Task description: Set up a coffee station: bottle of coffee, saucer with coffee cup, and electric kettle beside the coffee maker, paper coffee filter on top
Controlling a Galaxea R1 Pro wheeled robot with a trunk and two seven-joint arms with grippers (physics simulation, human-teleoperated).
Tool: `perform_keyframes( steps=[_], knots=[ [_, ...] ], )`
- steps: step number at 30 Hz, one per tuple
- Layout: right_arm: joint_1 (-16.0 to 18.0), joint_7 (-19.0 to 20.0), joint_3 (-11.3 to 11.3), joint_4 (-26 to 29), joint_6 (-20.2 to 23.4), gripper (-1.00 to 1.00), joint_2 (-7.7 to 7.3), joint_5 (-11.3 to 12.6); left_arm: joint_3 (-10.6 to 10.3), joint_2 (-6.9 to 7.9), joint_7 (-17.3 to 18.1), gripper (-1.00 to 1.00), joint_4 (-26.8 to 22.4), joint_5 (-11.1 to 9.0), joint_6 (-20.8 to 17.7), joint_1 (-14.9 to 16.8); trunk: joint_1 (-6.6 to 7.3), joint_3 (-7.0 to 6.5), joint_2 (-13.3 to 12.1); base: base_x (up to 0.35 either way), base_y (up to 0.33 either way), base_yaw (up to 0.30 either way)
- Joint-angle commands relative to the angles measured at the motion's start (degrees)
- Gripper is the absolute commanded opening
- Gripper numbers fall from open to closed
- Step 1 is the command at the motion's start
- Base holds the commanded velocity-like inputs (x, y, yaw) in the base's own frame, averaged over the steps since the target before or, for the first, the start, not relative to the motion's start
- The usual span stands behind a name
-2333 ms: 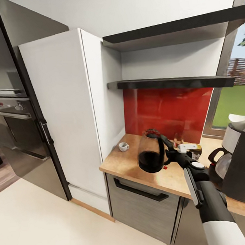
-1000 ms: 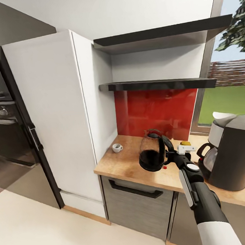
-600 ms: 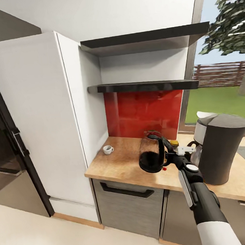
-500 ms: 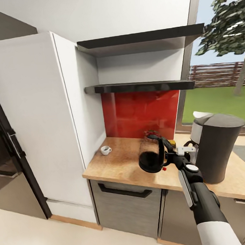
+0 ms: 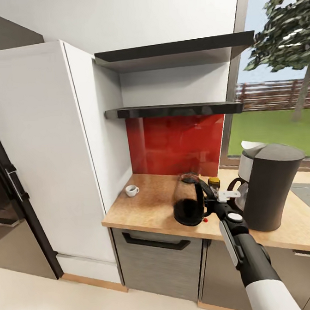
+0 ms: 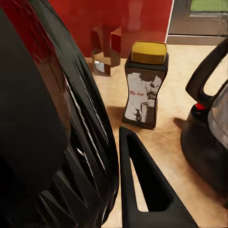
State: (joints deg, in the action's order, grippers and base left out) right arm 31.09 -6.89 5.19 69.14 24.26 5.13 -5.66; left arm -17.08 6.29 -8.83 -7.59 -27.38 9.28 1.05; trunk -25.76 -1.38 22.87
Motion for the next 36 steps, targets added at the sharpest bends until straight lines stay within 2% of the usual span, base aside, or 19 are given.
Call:
perform_keyframes(
  steps=[1, 3, 6, 13, 19, 24, 28, 36],
  knots=[
    [0.02, -1.15, 0.06, -0.3, -0.55, -1.0, 0.06, -0.3, -0.5, 0.03, -0.23, 1.0, -0.03, -0.39, 0.12, 0.0, -0.02, 0.02, 0.05, 0.0, 0.0, 0.0],
    [0.02, -5.2, 0.03, -1.16, -3.19, -1.0, 0.06, -0.16, -0.5, 0.03, -0.22, 1.0, -0.05, -0.39, 0.12, 0.0, -0.02, 0.02, 0.05, 0.0, 0.0, 0.0],
    [0.02, -6.46, 0.01, -2.63, -4.21, -1.0, 0.06, -0.08, -0.5, 0.04, -0.24, 1.0, -0.05, -0.39, 0.12, 0.0, -0.02, 0.02, 0.05, 0.0, 0.0, 0.0],
    [0.02, -6.9, -0.01, -4.15, -4.62, -1.0, 0.06, -0.01, -0.5, 0.06, -0.22, 1.0, -0.05, -0.39, 0.12, 0.0, -0.02, 0.02, 0.05, 0.0, 0.01, 0.0],
    [0.02, -6.91, -0.01, -4.54, -4.62, -1.0, 0.07, 0.23, -0.53, 0.04, -0.22, 1.0, 0.03, -0.39, 0.04, 0.0, -0.02, 0.02, 0.05, 0.0, 0.16, 0.0],
    [0.02, -6.91, -0.01, -4.65, -4.58, -1.0, 0.06, 2.79, -0.55, 0.04, -0.22, 1.0, 0.04, -0.39, 0.04, 0.0, -0.02, 0.02, 0.05, 0.0, 0.019, 0.0],
    [0.02, -6.91, 0.0, -4.93, -4.61, -1.0, 0.06, 3.28, -0.5, 0.04, -0.22, 1.0, 0.04, -0.39, 0.03, 0.01, -0.02, 0.02, 0.05, 0.0, 0.13, -0.002],
    [0.02, -6.91, -0.01, -5.41, -4.66, -1.0, 0.06, 3.37, -0.5, 0.04, -0.22, 1.0, 0.04, -0.39, 0.07, 0.0, -0.02, 0.02, 0.05, 0.0, 0.233, -0.195]
  ],
)
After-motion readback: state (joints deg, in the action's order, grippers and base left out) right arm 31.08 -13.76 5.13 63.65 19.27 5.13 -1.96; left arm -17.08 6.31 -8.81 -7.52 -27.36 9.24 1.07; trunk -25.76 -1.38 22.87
